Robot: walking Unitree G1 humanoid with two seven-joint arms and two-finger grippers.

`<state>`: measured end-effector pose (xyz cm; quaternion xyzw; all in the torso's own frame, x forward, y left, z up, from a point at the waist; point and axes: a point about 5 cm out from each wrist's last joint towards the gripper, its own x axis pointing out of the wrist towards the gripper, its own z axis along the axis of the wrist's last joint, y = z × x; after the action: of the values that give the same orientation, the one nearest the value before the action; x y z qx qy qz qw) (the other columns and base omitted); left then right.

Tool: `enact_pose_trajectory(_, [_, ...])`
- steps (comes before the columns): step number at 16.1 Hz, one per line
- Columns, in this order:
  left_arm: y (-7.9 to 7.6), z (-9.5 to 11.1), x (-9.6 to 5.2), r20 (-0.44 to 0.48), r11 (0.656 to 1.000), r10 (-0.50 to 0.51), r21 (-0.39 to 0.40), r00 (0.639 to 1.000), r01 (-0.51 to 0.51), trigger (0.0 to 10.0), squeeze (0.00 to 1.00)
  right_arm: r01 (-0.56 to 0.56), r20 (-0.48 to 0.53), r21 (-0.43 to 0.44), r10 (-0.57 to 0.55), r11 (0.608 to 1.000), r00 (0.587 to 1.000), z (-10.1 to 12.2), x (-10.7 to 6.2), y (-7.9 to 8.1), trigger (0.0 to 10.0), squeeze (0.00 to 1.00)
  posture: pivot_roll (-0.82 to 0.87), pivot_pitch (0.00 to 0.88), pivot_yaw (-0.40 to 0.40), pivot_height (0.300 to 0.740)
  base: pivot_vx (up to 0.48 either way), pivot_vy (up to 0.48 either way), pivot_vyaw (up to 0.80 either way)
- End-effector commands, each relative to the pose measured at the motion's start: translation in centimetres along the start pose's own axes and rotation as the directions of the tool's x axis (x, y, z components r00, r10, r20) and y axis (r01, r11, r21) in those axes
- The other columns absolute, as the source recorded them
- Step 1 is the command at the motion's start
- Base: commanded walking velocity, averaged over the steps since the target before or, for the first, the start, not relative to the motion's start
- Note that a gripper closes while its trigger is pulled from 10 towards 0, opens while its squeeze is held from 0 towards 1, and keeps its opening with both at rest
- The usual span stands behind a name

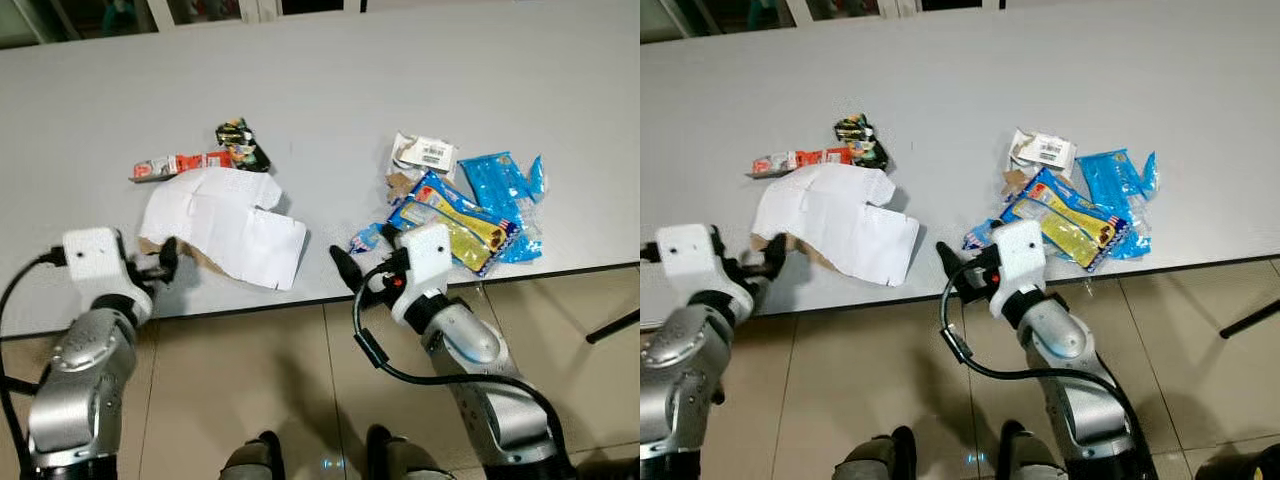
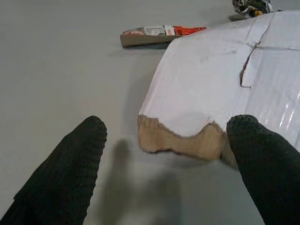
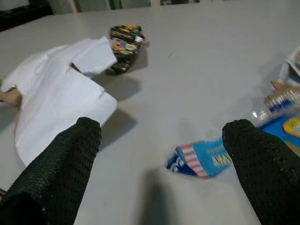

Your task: Picking trash to rubbish bin

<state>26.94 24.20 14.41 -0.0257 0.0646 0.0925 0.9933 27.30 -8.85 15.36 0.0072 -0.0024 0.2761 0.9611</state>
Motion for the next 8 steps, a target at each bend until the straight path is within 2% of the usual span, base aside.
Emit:
enact_pose_trajectory(1, [0.5,-0.4,-0.2,-0.012,1.0,0.008,-0.002,1.0,-0.008,10.0,0.0,-0.064,-0.019,0.011,0.064,0.998,0.998,0.1,0.3,0.3,10.0,0.0,-0.04,0.256,0.06,0.74,0.0,0.0,0.0])
enact_pose_trajectory(6, [0.0,-1.0,-0.6,-0.035,1.0,-0.026,-0.006,0.999,0.025,10.0,0.0,-0.12,-0.077,0.01,0.121,0.993,0.99,-0.3,-0.3,-0.4,10.0,0.0,-0.05,0.262,0.048,0.74,0.0,0.0,0.0])
enact_pose_trajectory(7, [0.4,-0.7,-0.3,-0.025,1.0,-0.025,-0.006,0.999,0.025,10.0,0.0,-0.134,-0.087,0.014,0.135,0.991,0.987,-0.4,-0.6,-0.2,10.0,0.0,-0.06,0.264,0.046,0.74,0.0,0.0,0.0])
enact_pose_trajectory(8, [1.5,0.0,0.2,-0.007,1.0,-0.001,0.002,1.0,0.001,10.0,0.0,-0.148,-0.095,0.014,0.149,0.989,0.984,-0.5,-0.9,0.0,10.0,0.0,-0.06,0.266,0.045,0.74,0.0,0.0,0.0])
